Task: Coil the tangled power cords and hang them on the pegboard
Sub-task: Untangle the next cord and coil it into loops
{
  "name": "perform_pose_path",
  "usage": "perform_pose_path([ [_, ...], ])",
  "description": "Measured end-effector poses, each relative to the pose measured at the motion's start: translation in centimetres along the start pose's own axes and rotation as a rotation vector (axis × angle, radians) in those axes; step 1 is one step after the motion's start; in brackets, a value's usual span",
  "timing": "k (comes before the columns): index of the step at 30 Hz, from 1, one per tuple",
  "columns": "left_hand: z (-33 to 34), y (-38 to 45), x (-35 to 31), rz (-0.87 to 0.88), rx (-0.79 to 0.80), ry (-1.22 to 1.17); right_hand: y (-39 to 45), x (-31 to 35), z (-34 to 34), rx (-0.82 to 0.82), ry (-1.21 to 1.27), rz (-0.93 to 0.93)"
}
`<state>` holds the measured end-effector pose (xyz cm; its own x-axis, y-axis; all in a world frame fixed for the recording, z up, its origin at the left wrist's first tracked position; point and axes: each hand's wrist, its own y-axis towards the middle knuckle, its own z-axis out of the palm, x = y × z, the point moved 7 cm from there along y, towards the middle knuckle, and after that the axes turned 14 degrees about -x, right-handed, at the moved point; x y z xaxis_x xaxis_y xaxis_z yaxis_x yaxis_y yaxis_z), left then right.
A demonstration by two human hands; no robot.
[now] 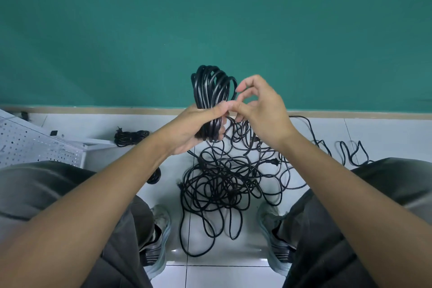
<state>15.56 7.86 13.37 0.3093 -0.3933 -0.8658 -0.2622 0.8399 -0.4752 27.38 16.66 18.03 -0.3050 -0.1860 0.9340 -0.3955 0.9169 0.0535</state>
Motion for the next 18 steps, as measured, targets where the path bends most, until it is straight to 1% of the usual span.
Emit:
perform_pose_path([
  [2, 0.5, -0.2, 0.0, -0.018, 0.042, -0.025, -0.1, -0.1, 0.1, -0.024, -0.010, 0.003],
  [5, 0.5, -0.1, -0.3, -0.010, 0.055, -0.132, -0.3, -0.6, 0.4, -0.028, -0.069, 0.024],
  [8, -0.1, 0.4, -0.3, -0.027, 0.037, -0.213, -0.4, -2.0, 1.4, 0.089, -0.145, 0.060],
  [10, -0.8, 0.6, -0.3, -0.045, -0.006, -0.233, -0.5, -3.0, 2.0, 0.188, -0.265, 0.053],
  [12, -1.3, 0.8, -0.5, -0.041, -0.038, -0.219, -0.6, -3.8, 2.0, 0.216, -0.345, 0.074],
  [13, -1.4, 0.8, -0.6, -0.038, -0.048, -0.203, -0.5, -4.1, 1.8, 0.192, -0.347, 0.095],
  [15, -1.5, 0.7, -0.7, -0.011, -0.056, -0.141, -0.1, -4.3, 1.3, 0.101, -0.270, 0.125],
  [18, -1.4, 0.7, -0.8, 0.073, -0.061, 0.037, 0.6, -3.6, 0.1, -0.046, -0.030, 0.178],
])
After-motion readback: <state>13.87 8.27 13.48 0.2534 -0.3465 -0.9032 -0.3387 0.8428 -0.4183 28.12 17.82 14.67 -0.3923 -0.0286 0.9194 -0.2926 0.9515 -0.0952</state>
